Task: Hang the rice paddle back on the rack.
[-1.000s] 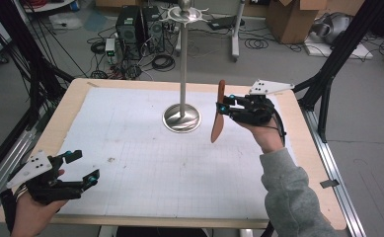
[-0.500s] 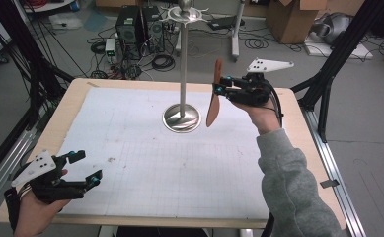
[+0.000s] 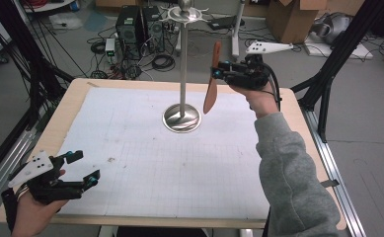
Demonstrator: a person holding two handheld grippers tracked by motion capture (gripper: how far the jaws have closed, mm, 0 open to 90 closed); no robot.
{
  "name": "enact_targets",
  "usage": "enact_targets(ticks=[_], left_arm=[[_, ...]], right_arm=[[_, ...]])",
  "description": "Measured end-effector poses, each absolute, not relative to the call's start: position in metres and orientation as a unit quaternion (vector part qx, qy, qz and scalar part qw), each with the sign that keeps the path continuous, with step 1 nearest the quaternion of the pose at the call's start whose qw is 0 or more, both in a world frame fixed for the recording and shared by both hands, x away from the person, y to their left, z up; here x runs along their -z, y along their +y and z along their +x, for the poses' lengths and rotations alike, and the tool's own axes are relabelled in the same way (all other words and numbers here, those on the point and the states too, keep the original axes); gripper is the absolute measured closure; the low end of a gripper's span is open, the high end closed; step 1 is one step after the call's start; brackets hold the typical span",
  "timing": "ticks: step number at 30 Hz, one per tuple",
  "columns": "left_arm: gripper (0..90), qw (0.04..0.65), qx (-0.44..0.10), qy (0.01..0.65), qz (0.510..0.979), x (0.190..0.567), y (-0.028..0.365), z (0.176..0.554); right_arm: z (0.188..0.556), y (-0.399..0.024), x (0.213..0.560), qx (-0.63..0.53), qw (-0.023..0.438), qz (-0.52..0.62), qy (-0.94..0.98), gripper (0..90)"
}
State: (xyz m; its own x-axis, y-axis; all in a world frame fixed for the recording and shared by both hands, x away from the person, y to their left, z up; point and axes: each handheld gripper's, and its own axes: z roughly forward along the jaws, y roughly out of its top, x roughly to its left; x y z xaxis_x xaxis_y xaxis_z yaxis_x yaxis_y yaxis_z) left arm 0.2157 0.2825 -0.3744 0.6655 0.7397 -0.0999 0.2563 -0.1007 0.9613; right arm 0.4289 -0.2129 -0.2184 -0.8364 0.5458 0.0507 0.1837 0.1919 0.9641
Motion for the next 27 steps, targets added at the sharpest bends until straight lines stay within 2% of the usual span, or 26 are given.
enact_targets(ticks=[16, 27], left_arm=[[10.2, 0.577, -0.209, 0.344, 0.711, 0.375, 0.280, 0.216], [10.2, 0.572, -0.217, 0.356, 0.707, 0.376, 0.284, 0.217]], right_arm=[[0.451, -0.216, 0.210, -0.585, 0.161, 0.259, 0.752, 64.7], [0.460, -0.209, 0.189, -0.592, 0.160, 0.255, 0.747, 64.7]])
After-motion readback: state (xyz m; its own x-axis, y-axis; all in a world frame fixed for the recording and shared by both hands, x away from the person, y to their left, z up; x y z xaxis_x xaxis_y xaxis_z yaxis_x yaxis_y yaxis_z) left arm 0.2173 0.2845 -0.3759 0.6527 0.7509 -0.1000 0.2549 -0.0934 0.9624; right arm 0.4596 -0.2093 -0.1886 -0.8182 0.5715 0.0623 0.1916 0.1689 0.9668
